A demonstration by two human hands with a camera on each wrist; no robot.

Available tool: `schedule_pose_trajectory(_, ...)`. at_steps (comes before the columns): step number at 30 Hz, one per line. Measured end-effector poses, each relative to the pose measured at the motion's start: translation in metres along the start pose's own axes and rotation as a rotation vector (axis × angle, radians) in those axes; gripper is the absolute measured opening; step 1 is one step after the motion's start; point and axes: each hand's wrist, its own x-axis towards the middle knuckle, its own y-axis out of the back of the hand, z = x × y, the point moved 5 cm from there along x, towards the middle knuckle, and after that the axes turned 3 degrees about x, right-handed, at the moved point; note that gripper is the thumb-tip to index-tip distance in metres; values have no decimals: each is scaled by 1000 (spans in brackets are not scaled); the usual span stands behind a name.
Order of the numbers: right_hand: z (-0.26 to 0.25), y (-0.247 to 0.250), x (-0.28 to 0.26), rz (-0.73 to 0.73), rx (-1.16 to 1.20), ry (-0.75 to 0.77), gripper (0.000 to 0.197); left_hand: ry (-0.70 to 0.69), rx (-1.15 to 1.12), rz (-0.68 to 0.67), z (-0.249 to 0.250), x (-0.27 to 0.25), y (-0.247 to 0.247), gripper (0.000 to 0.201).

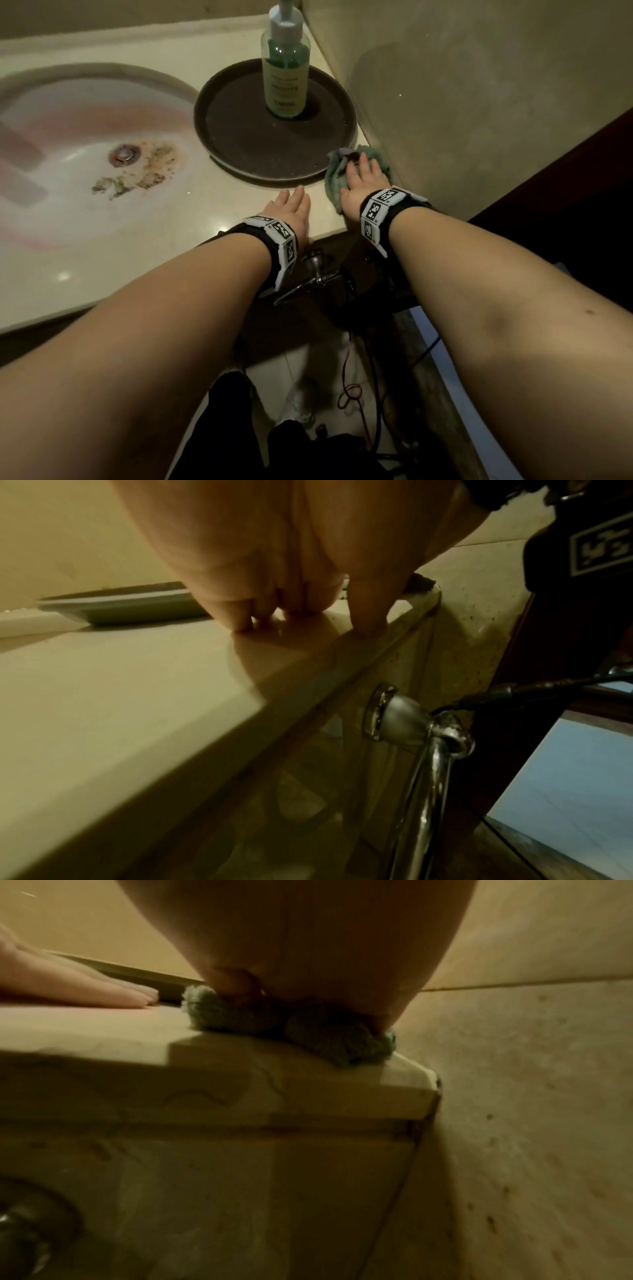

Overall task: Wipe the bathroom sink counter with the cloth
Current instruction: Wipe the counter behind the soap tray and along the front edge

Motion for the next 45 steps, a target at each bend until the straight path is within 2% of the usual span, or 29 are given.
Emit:
schedule_pose_trajectory(11,13,-13,-17,29,4,14,61,30,34,-92,0,-4,8,87)
schedule_pose_trajectory(17,17,-23,-43,-9,-33,28,61,8,48,-69,-1,-11,9,84)
schedule_pose_trajectory(20,6,-27,-55,-13,-38,51,61,18,4,-25,-7,-18,10,86)
schedule_pose_trajectory(23,-22,-35,-65,-46,-64,128,63,106,-32,1,-19,-24,9,93)
schedule_pose_trajectory(25,-41,-42,-67,-45,-72,186,63,159,-29,-24,-28,-25,5,100)
schedule_pose_trajectory(27,-50,-45,-68,-23,-60,213,63,153,7,-33,-31,-24,2,102)
schedule_pose_trajectory(32,-43,-44,-66,-4,-69,253,61,159,155,-103,-32,-20,4,104)
schedule_pose_trajectory(35,-31,-40,-59,-13,-47,233,60,203,225,-148,-37,-12,2,121)
schedule_pose_trajectory(37,-16,-34,-51,-26,-28,185,59,219,232,-165,-36,-11,1,125)
schedule_pose_trajectory(41,19,-22,-38,-26,-29,56,59,212,201,-132,-27,-17,7,101)
schedule_pose_trajectory(45,21,-20,-27,-8,-39,26,60,232,182,-136,-26,-19,9,97)
